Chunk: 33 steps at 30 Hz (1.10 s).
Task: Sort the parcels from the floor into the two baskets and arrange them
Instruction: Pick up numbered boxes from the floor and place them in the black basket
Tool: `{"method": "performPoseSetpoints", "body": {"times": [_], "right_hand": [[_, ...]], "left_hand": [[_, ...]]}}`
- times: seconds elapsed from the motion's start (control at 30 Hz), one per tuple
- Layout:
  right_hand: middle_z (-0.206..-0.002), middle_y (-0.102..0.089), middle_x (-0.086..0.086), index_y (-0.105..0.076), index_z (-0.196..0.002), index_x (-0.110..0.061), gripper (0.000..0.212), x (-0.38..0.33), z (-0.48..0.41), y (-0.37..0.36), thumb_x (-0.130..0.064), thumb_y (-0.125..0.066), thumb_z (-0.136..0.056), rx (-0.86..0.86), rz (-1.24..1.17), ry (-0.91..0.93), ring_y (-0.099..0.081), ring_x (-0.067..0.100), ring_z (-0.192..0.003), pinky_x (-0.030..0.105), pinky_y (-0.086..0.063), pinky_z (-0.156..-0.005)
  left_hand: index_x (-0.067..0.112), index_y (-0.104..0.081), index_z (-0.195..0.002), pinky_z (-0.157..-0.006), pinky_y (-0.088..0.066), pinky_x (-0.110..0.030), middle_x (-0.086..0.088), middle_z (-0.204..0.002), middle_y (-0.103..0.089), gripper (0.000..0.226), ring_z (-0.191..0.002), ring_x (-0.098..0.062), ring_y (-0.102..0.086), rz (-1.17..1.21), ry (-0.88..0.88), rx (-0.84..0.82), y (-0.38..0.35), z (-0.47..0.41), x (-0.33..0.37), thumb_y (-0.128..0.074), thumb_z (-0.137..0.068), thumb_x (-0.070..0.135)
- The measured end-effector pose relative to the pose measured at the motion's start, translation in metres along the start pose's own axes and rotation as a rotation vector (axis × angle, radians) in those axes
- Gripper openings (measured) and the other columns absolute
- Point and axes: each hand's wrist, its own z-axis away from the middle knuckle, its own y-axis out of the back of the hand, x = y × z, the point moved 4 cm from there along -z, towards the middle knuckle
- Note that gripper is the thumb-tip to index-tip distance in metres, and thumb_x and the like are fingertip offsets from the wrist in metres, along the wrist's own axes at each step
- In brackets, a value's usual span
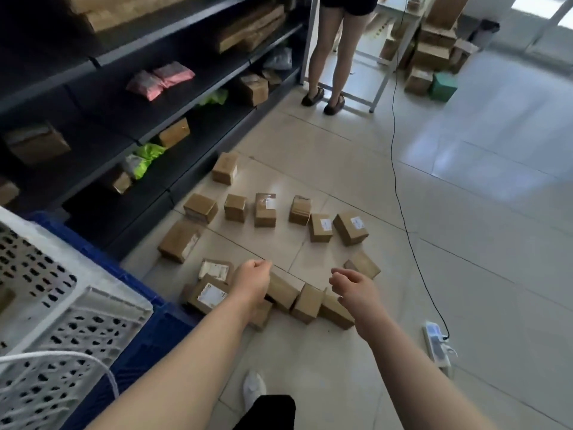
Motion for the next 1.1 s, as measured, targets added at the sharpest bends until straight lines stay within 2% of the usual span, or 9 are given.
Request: {"method": "performPoseSetpoints", "body": {"times": [0.17, 0.3, 0.43, 0.53, 0.63, 0.77, 0.87, 0.97, 1.1], "right_hand": [[-0.103, -0.069, 0.003, -0.068, -0.117, -0.015, 0.025, 0.024, -0.093, -0.016, -0.019, -0.058, -0.095, 0.005, -0.031, -0.117, -0.062, 0.017, -0.095, 0.026, -0.047, -0.072], [-0.099, -0.068, -0.001, -0.069, -0.117, -0.015, 0.025, 0.063, -0.167, -0.043, -0.019, -0.057, -0.096, 0.002, -0.041, -0.177, -0.064, 0.024, -0.101, 0.028, -0.046, -0.079], [-0.121, -0.065, 0.003, -0.063, -0.127, -0.01, 0.032, 0.115, -0.234, -0.081, -0.02, -0.054, -0.098, -0.029, -0.018, -0.229, -0.06, 0.018, -0.11, 0.027, -0.044, -0.088], [-0.135, -0.057, 0.004, -0.054, -0.137, -0.009, 0.04, 0.159, -0.288, -0.115, -0.022, -0.053, -0.099, -0.053, 0.024, -0.269, -0.054, 0.016, -0.115, 0.025, -0.039, -0.094], [-0.146, -0.047, 0.005, -0.041, -0.147, -0.012, 0.052, 0.208, -0.347, -0.15, -0.029, -0.052, -0.099, -0.098, 0.103, -0.337, -0.048, 0.023, -0.129, 0.033, -0.04, -0.106], [-0.15, -0.04, 0.009, -0.026, -0.153, -0.013, 0.063, 0.268, -0.409, -0.186, -0.031, -0.052, -0.098, -0.139, 0.203, -0.394, -0.046, 0.028, -0.13, 0.03, -0.041, -0.095], [-0.146, -0.042, 0.014, -0.028, -0.149, -0.01, 0.064, 0.306, -0.443, -0.208, -0.033, -0.054, -0.096, -0.153, 0.283, -0.415, -0.046, 0.033, -0.127, 0.034, -0.043, -0.097], [-0.145, -0.038, 0.019, -0.03, -0.145, -0.015, 0.073, 0.34, -0.466, -0.226, -0.046, -0.059, -0.085, -0.147, 0.339, -0.475, -0.045, 0.04, -0.127, 0.051, -0.043, -0.105], [-0.159, -0.005, 0.021, -0.023, -0.152, -0.027, 0.075, 0.36, -0.487, -0.237, -0.045, -0.061, -0.089, -0.122, 0.499, -0.478, -0.016, 0.04, -0.145, 0.047, -0.023, -0.117]], "left_hand": [[0.002, -0.061, -0.105, -0.081, -0.043, -0.034, -0.015, -0.108, -0.064, 0.029, -0.105, -0.032, -0.059, -0.044, 0.108, 0.0, -0.038, -0.094, -0.015, -0.047, -0.095, 0.026], [0.006, -0.06, -0.092, -0.076, -0.043, -0.034, -0.012, -0.093, -0.061, 0.024, -0.086, -0.027, -0.056, -0.074, 0.176, 0.014, -0.066, -0.174, -0.049, -0.048, -0.093, 0.027], [0.012, -0.055, -0.079, -0.062, -0.035, -0.028, -0.005, -0.075, -0.052, 0.021, -0.068, -0.02, -0.045, -0.076, 0.251, 0.005, -0.091, -0.247, -0.099, -0.048, -0.096, 0.023], [0.015, -0.054, -0.078, -0.07, -0.039, -0.03, -0.005, -0.075, -0.051, 0.022, -0.074, -0.022, -0.047, -0.08, 0.297, 0.02, -0.108, -0.303, -0.145, -0.047, -0.097, 0.025], [0.011, -0.058, -0.085, -0.078, -0.04, -0.031, -0.009, -0.09, -0.056, 0.021, -0.086, -0.025, -0.051, -0.123, 0.313, 0.054, -0.124, -0.364, -0.194, -0.049, -0.095, 0.027], [0.016, -0.061, -0.119, -0.092, -0.045, -0.033, -0.008, -0.122, -0.061, 0.034, -0.111, -0.029, -0.054, -0.255, 0.299, 0.095, -0.143, -0.429, -0.245, -0.052, -0.092, 0.032], [0.012, -0.051, -0.134, -0.087, -0.036, -0.026, -0.008, -0.135, -0.054, 0.041, -0.12, -0.029, -0.05, -0.301, 0.294, 0.053, -0.158, -0.464, -0.274, -0.048, -0.097, 0.029], [0.012, -0.036, -0.147, -0.09, -0.033, -0.027, -0.008, -0.149, -0.041, 0.051, -0.132, -0.026, -0.042, -0.348, 0.28, 0.004, -0.169, -0.493, -0.296, -0.043, -0.1, 0.029], [0.019, -0.022, -0.154, -0.11, -0.027, -0.035, -0.003, -0.158, -0.027, 0.055, -0.142, -0.026, -0.029, -0.391, 0.292, -0.077, -0.179, -0.52, -0.32, -0.036, -0.102, 0.031]]}}
